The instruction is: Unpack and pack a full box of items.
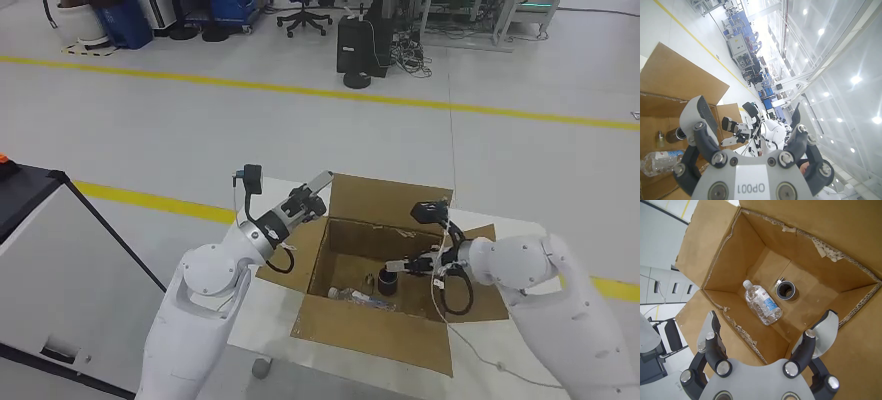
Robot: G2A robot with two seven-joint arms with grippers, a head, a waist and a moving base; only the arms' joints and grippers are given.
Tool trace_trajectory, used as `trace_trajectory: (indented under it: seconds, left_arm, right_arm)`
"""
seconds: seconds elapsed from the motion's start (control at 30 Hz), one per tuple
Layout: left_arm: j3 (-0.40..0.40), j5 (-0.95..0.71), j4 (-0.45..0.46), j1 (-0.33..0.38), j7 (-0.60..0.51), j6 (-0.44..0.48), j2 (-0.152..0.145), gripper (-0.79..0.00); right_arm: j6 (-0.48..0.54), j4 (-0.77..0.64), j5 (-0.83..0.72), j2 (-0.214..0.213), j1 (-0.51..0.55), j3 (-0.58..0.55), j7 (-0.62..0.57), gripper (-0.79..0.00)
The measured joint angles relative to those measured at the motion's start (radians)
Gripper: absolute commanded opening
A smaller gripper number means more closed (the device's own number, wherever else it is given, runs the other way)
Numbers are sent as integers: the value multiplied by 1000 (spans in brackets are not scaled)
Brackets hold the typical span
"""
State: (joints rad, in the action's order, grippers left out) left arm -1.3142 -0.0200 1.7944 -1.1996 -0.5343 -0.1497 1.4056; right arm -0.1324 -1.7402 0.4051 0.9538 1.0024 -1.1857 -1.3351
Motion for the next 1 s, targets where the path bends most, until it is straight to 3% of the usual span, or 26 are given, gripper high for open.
trace_trajectory:
  seconds: [0.17, 0.33, 0.77, 1.0]
  left_arm:
    - [0, 0, 0, 0, 0, 0, 0, 0]
    - [0, 0, 0, 0, 0, 0, 0, 0]
    - [0, 0, 0, 0, 0, 0, 0, 0]
    - [0, 0, 0, 0, 0, 0, 0, 0]
  right_arm:
    - [-70, 98, 44, 22, -155, 126, -171, 0]
    - [-135, 201, 70, 56, -272, 250, -199, 0]
    - [-291, 431, 56, 153, -422, 499, -61, 0]
    - [-328, 451, 34, 168, -433, 528, -25, 0]
